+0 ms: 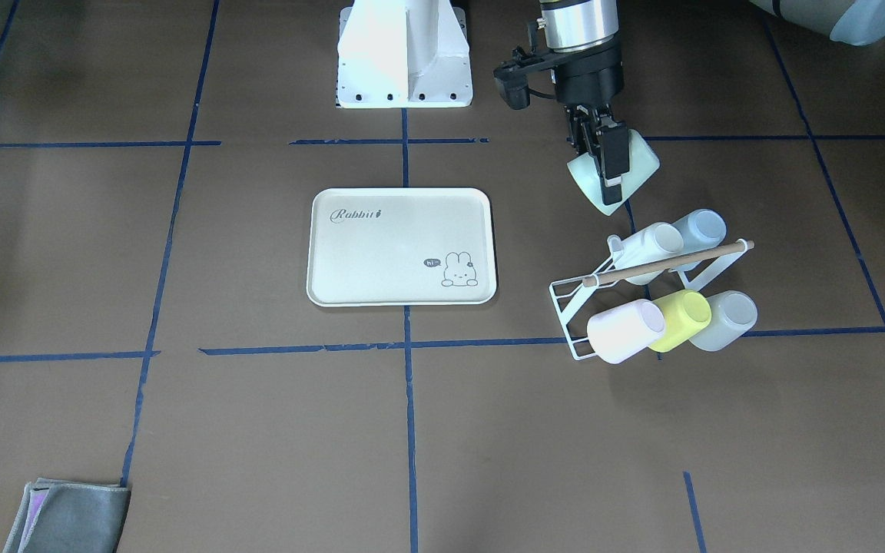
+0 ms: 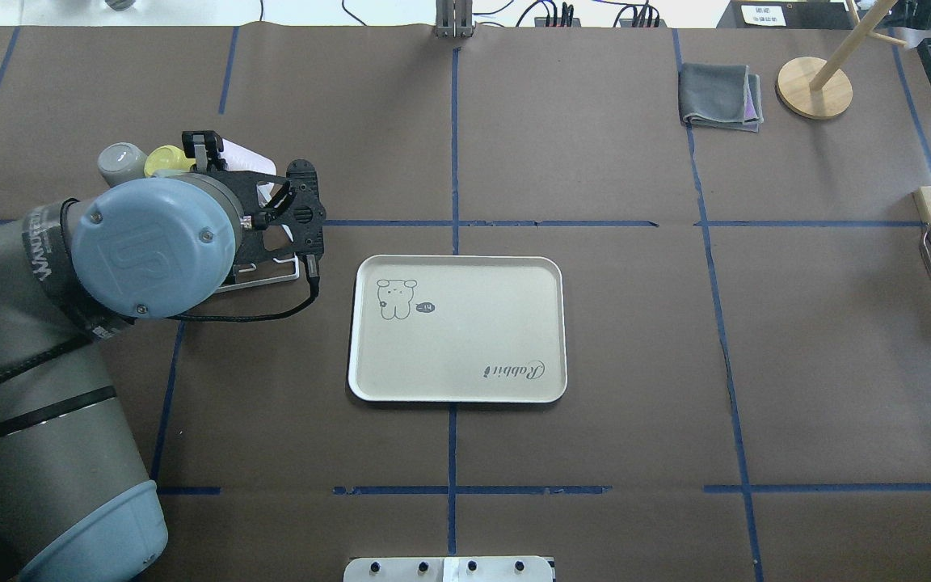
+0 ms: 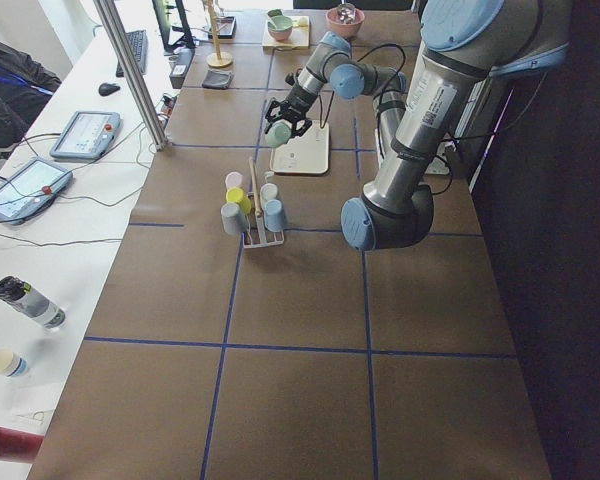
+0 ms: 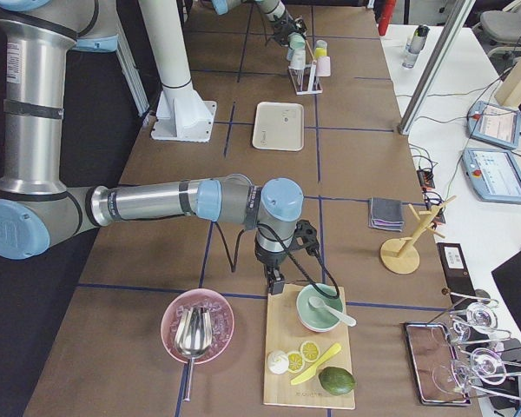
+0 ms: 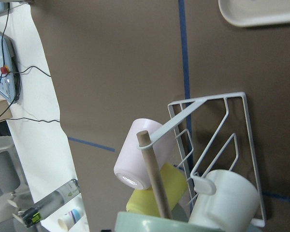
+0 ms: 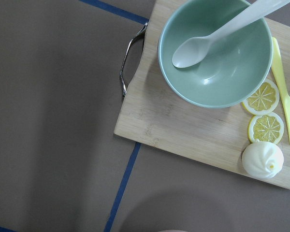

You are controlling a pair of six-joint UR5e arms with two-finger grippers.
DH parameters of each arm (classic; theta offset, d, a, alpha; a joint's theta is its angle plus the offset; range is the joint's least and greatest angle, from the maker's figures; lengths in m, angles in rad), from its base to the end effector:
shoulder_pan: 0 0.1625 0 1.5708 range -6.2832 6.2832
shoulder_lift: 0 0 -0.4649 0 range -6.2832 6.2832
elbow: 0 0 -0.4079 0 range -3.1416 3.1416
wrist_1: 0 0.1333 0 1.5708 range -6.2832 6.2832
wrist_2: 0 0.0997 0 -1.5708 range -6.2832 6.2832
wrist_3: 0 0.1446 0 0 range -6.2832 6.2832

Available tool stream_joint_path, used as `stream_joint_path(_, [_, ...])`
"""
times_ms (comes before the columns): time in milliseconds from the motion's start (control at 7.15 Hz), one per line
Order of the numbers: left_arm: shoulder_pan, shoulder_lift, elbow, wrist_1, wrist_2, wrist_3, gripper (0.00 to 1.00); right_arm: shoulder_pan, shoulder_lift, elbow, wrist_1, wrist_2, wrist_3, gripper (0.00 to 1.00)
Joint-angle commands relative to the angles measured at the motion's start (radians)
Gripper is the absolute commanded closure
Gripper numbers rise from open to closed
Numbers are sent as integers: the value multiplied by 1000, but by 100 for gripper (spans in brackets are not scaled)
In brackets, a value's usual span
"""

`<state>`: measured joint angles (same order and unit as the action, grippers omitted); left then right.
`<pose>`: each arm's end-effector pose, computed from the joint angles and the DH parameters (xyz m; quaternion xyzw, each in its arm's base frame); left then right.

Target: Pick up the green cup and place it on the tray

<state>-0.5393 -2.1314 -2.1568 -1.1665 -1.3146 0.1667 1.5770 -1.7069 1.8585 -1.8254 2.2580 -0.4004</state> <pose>0.4131 -0.4453 0.2202 0.3765 0.0426 0.4829 0.7894 0.0442 -0.4276 0.6829 0.0205 -0.3393 -0.1671 0.9255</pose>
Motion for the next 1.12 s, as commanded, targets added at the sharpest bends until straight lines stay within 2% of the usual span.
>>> stream_joint_path(0, [-5, 5, -6, -198, -60, -206, 31, 0, 4, -10, 2, 0, 0, 0])
stream_joint_path(140, [-1, 2, -8, -217, -61, -324, 31, 0, 4, -10, 2, -1, 0, 0])
stream_joint_path(280, [7, 4, -5, -304, -66, -429, 31, 0, 6, -10, 2, -2, 0, 0])
stream_joint_path(559, [31, 36, 47, -558, -66, -569, 34, 0, 6, -10, 2, 0, 0, 0])
stream_joint_path(699, [51, 42, 98, -699, -66, -643, 34, 0, 6, -10, 0, 0, 0, 0])
stream_joint_path(978, [103, 31, 263, -888, -64, -659, 29, 0, 6, -12, 2, -1, 0, 0])
